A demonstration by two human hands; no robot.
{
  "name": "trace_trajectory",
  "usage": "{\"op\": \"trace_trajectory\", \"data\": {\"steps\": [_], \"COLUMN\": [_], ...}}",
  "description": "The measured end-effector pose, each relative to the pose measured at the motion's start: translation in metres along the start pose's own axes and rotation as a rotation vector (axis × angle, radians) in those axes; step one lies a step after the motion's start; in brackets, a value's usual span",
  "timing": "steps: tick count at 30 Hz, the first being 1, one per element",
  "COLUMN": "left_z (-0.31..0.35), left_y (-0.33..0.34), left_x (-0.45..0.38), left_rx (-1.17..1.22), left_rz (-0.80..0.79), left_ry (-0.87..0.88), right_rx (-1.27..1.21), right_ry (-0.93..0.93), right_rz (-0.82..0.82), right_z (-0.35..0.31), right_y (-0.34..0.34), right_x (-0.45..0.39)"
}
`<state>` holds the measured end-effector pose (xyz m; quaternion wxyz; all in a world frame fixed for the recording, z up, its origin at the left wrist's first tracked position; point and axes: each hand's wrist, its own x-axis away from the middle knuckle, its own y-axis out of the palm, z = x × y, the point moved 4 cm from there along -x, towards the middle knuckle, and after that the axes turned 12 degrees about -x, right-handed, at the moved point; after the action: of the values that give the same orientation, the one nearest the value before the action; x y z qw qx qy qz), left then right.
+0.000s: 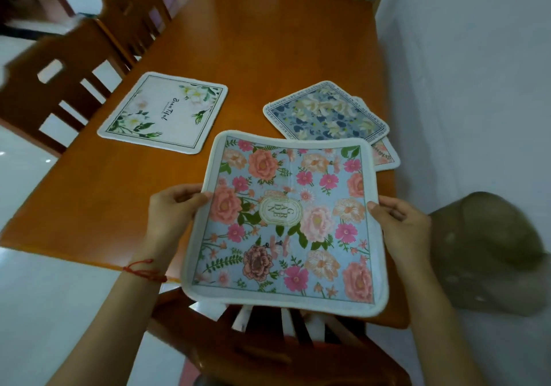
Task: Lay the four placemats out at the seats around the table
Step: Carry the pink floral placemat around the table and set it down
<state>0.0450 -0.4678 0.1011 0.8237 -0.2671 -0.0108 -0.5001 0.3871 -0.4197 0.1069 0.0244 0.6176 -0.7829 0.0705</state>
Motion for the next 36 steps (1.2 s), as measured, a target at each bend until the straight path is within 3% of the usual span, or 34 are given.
{"op": "trace_trajectory", "data": {"steps": [16, 25, 36], "left_z": [-0.06, -0.122, -0.229], "left_y": [-0.086, -0.156, -0.266], "left_x": [0.14, 0.2, 0.288], "left_rx": [0.173, 0.281, 0.378], "left_rz": [0.381, 0.564, 0.772], "left_ry": [-0.151, -0.221, -0.354], "right_rx": [-0.028, 0.018, 0.119], "right_ry": [-0.014, -0.018, -0.058], "right_rz": [-0.347, -0.532, -0.784], "right_z": [-0.02, -0.019, -0.013], "right_y": [0.041, 0.113, 0.226], "right_x": [0.068, 0.13, 0.267]}}
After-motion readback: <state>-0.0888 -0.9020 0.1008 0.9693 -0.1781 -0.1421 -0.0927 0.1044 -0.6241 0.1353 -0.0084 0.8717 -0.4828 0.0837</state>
